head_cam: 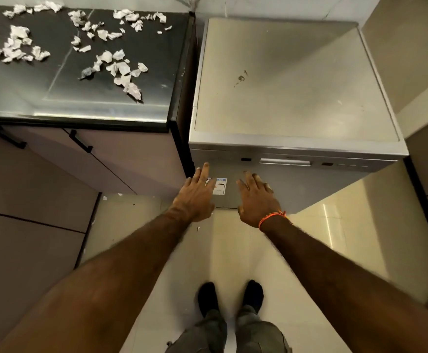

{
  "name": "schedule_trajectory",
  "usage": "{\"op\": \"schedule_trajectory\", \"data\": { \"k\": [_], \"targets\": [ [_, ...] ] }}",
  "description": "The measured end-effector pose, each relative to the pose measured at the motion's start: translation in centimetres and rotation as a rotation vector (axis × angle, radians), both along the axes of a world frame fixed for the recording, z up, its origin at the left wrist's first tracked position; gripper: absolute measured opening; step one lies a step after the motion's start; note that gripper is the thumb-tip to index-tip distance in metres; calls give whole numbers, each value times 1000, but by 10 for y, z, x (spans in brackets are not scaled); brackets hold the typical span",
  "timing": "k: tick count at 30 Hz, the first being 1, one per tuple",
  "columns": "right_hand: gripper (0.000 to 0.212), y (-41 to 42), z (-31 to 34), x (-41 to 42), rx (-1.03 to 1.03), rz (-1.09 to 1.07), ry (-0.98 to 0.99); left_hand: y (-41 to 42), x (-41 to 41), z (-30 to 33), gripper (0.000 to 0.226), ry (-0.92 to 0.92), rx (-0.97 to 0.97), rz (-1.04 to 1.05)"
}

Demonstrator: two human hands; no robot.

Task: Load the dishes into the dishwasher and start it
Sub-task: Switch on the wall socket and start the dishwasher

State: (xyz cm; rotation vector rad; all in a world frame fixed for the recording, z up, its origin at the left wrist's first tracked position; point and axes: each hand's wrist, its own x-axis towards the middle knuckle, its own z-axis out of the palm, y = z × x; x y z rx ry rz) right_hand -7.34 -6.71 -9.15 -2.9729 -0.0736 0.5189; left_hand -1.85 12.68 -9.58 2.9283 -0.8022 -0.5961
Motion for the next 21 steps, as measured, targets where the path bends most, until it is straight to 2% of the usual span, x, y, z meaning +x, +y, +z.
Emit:
{"op": "schedule_trajectory", "data": {
  "k": [21],
  "targets": [
    [77,-21,-44,4,31,-88,80,-17,22,-43,85,-49,10,-14]
  ]
}}
